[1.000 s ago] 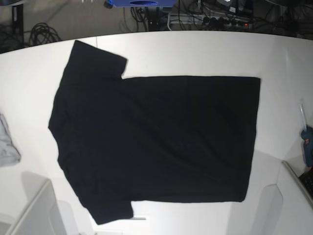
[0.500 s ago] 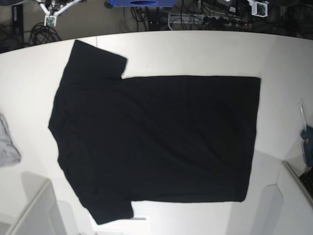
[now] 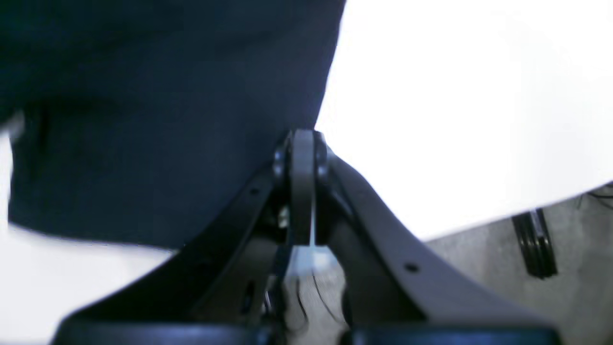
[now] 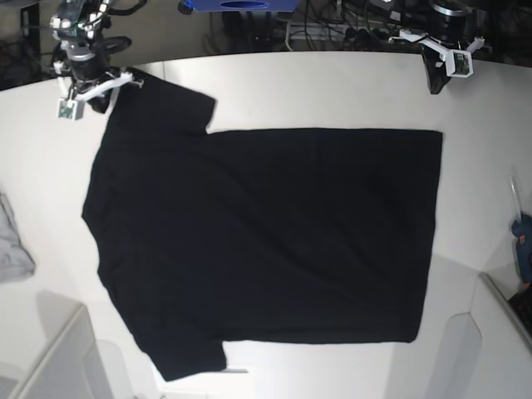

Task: Fold the T-shirt properly
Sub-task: 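Move both grippers down to the shirt's shoulder corners by the collar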

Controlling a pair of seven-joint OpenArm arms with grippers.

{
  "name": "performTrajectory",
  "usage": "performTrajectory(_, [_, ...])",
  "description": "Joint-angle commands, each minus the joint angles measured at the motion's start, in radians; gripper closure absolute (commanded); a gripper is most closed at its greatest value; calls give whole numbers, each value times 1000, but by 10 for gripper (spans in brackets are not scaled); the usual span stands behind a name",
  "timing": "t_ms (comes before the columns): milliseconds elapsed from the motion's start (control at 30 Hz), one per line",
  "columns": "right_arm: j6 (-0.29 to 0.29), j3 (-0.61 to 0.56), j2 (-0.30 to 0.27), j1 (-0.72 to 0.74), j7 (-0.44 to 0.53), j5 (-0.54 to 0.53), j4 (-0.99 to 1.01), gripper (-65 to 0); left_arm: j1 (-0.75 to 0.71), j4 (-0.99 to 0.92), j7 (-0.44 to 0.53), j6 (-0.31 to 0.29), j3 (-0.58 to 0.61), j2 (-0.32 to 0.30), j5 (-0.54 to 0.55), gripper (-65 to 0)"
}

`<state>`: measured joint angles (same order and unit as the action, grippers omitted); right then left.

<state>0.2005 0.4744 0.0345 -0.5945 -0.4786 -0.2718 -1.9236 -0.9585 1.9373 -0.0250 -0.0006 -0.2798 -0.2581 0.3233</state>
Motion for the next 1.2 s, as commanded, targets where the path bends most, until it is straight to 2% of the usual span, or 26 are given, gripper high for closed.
performTrajectory(0, [17,13,-9,2,24,-24,-17,-72,-9,15,21,6,-6,-5,4,0])
performTrajectory(67, [26,24,-9,18,24,-62,-17,-207,11,15,21,6,-6,-5,6,-10])
performTrajectory(100, [26,33,-9,21,24,-85,-15,-270,19,15,21,6,-6,-4,6,-79])
performTrajectory(167, [27,50,-11,37,13,-142,-14,-356,36,15,21,6,-6,-4,21,-217])
performTrajectory(233, [30,73,-17,58,-59,-208,-1,-384,49,11,20,6,-6,-8,107,-357])
performTrajectory(333, [67,155,-17,123,-180,-317,56,-384,63,-5,17,4,-6,-37,293,-492])
performTrajectory(433, [119,246,-18,207,-306,-380,146,-384,92,-16,-45,4,-5,-111,442,-497])
performTrajectory(567, [196,306,-18,272,-406,-380,233,-384,135,-17,-105,-14,-5,-128,488,-487])
performTrajectory(700, [216,298,-17,272,-418,-373,255,-383,172,-60,-140,-106,-6,-123,492,-487])
performTrajectory(900, [216,203,-17,233,-411,-372,260,-383,226,-152,-163,-112,-6,-119,492,-487])
performTrajectory(1067, [216,197,-17,233,-409,-360,298,-378,250,-171,-163,-112,-3,-119,494,-487])
performTrajectory(1133, [216,195,-17,233,-409,-360,299,-329,272,-190,-163,-112,-5,-117,495,-487])
performTrajectory(1167, [216,195,-17,233,-409,-360,301,-276,283,-206,-163,-112,-5,-114,495,-487])
